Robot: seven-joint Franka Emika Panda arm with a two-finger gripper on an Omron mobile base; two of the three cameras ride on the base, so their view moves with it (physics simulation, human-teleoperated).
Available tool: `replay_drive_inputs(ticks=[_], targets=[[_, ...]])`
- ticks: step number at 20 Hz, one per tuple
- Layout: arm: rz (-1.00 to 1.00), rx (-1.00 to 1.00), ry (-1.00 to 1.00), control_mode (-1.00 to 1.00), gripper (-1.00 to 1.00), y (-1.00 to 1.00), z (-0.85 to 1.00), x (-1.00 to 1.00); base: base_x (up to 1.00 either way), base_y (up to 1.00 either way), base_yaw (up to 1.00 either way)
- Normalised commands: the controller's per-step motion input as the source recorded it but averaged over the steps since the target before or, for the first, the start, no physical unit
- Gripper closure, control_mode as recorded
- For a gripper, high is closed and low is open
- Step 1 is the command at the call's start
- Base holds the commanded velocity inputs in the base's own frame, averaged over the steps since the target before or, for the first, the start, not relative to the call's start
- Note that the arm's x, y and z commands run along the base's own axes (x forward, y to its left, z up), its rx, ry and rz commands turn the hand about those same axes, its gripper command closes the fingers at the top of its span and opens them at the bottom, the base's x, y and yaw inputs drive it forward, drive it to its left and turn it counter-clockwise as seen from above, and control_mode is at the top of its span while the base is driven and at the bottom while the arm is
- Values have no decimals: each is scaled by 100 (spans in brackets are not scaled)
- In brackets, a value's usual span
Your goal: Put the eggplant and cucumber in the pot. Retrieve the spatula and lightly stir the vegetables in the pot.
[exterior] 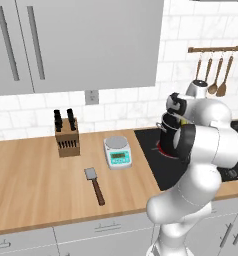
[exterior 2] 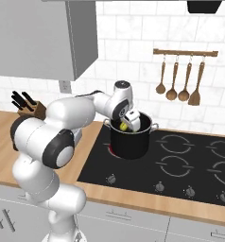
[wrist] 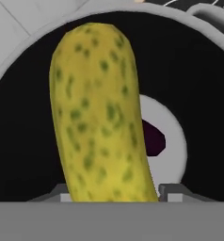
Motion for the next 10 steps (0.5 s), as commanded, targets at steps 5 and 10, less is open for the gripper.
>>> replay_drive_inputs(ticks=[5,10], targets=[[0,-4,-2,-100,-100,0,-3,0,0,0,0],[0,-5,-8,-100,-100,0,19,0,0,0,0]])
